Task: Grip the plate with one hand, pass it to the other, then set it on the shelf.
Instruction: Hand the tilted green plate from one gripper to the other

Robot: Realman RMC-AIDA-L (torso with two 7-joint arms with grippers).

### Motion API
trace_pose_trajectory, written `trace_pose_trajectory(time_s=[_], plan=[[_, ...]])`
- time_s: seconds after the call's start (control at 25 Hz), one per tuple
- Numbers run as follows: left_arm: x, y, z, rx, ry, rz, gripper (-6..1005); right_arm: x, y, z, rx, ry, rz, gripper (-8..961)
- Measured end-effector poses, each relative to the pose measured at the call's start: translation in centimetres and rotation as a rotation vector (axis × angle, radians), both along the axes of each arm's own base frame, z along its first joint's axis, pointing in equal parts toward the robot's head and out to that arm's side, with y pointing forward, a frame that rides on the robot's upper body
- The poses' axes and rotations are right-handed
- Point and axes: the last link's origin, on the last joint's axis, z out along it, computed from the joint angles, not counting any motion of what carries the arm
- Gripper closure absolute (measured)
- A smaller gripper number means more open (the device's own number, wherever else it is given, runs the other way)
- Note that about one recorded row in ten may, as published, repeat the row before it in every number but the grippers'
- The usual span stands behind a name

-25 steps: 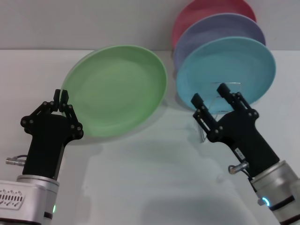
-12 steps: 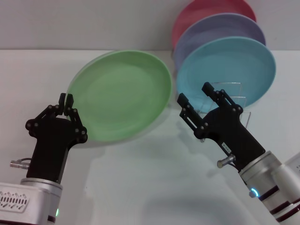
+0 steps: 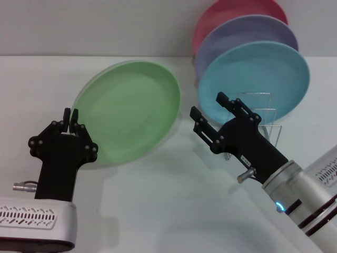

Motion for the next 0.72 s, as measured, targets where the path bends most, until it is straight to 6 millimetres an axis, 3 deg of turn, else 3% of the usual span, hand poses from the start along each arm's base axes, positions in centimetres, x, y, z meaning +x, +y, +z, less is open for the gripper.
trace_pose_trajectory(time_s=[0.72], plan=[[1.0,-1.6,0.0,0.015,0.039,0.033,919,-0.5,1.5,-0.5,-0.056,-0.029,0.022,276]])
